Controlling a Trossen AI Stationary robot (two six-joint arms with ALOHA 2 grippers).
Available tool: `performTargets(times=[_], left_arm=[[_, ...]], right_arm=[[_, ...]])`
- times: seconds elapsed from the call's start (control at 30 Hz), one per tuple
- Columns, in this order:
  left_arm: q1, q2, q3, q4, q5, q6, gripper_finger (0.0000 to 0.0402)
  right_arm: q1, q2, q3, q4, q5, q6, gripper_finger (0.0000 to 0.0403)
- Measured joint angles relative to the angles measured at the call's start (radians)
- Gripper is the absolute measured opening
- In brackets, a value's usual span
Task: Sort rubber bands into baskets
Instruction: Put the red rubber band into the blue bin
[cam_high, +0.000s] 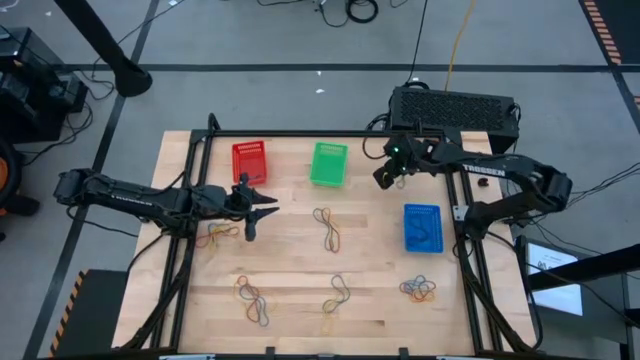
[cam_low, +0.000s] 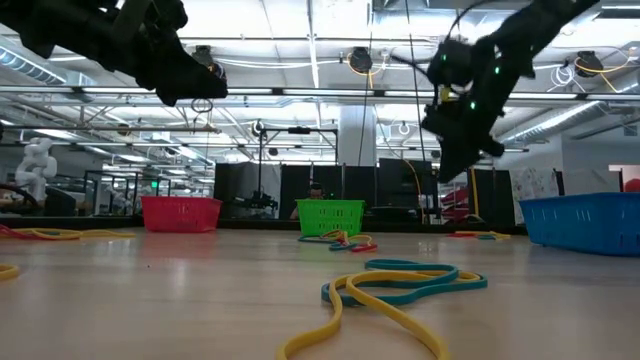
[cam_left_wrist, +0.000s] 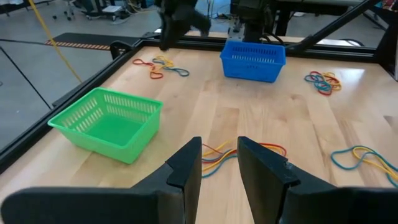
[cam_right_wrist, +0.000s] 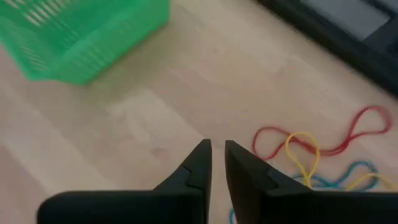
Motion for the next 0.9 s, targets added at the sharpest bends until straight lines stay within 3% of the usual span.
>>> performTargets(times=[0.43, 0.9], left_arm=[[0.0, 0.0, 0.0, -0.003, 0.0, 0.001, 0.0111], [0.0, 0.0, 0.0, -0.033, 0.0, 0.0, 0.0111]], right_arm=[[-0.074, 0.25, -0.015, 0.142, 0.011, -0.079, 0.0127], [-0.162, 0.302, -0.012, 0.145, -0.015, -0.098, 0.0139]])
